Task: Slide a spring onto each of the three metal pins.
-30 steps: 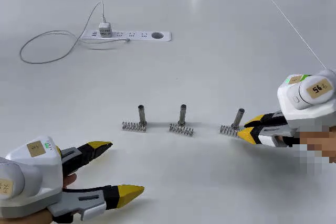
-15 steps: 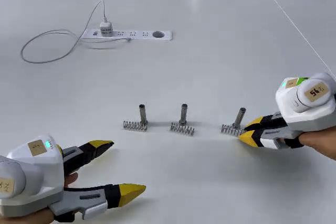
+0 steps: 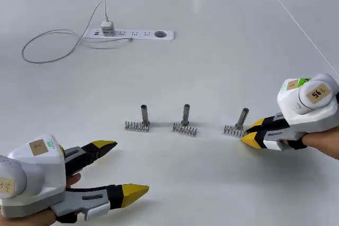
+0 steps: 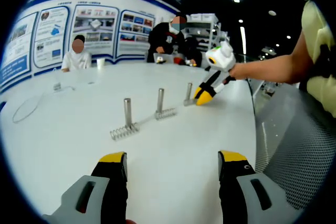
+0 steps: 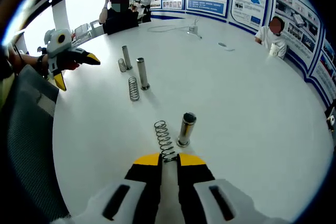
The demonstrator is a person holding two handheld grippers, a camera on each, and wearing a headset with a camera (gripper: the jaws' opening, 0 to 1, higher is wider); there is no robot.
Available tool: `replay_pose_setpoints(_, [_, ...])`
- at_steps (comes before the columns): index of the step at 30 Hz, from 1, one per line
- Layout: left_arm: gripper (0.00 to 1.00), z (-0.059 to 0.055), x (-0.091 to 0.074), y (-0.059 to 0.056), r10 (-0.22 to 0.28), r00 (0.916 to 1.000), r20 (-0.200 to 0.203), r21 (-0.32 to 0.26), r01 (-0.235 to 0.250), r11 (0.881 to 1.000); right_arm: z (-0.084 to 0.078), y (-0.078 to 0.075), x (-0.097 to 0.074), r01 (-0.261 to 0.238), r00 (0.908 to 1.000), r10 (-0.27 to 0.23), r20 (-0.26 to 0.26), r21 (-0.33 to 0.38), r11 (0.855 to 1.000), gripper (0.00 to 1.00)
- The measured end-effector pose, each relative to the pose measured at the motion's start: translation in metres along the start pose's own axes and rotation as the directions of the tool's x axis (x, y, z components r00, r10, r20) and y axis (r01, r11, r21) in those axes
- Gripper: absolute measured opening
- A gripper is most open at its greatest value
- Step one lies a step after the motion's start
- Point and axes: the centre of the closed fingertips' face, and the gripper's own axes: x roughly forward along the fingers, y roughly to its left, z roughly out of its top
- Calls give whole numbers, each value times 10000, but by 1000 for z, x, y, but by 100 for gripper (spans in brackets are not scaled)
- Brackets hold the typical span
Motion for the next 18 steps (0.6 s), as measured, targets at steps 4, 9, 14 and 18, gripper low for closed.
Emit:
replay_pose_setpoints(4, [71, 0, 1, -2, -66, 10000, -10, 12, 66, 10000, -1, 1, 0, -49, 10000, 49, -8, -55, 10000, 12])
replay_pose_setpoints(9, [71, 1, 2, -4, -178, 9998, -23, 55, 178, 9998, -1, 4, -2, -104, 9999, 103, -41, -155, 9998, 12])
replay_pose_setpoints(14, [70, 2, 4, -8, -364, 9993, -99, 186, 366, 9992, 0, 8, -4, -159, 9999, 157, -47, -312, 9994, 12])
replay_pose_setpoints(18, [70, 5, 9, -12, -616, 9980, -153, 358, 621, 9974, 1, 13, -5, -309, 9995, 309, -7, -309, 9990, 12])
